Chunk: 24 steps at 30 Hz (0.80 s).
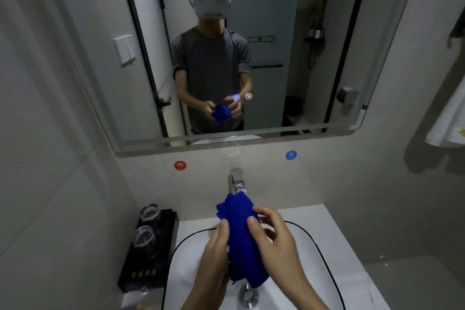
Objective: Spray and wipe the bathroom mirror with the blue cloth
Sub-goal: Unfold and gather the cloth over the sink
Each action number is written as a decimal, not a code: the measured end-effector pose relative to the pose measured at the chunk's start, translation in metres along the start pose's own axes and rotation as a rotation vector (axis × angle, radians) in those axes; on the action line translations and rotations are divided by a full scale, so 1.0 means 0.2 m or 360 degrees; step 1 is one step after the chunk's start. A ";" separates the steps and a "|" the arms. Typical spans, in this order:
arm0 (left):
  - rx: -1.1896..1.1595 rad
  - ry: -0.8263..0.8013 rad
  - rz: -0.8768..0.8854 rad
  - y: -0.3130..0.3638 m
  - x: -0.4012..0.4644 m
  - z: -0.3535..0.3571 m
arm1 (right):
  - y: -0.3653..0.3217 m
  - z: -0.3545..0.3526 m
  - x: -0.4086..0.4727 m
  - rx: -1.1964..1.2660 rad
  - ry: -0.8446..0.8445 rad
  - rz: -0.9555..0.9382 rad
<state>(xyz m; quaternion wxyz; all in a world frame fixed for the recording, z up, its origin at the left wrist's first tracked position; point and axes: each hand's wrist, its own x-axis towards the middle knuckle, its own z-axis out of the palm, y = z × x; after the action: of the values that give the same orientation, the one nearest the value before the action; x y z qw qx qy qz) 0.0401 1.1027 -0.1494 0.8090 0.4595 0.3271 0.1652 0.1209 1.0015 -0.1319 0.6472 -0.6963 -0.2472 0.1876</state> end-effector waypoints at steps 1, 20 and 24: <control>0.0013 0.0003 0.0058 0.00 -0.01 0.01 | 0.00 0.03 -0.01 -0.0005 0.0025 -0.0020; 0.0250 0.0330 0.0215 0.08 -0.07 -0.13 | 0.04 0.00 0.03 0.0535 0.0091 0.0458; 0.0291 0.0414 0.0090 0.09 -0.07 -0.24 | 0.06 0.04 0.03 0.0649 -0.0045 0.0634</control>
<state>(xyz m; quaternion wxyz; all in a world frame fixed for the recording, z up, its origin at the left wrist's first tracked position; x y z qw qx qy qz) -0.0031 1.1345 -0.1472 0.7098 0.5148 0.4297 0.2155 0.1217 1.0107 -0.1452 0.7208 -0.5839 -0.0718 0.3666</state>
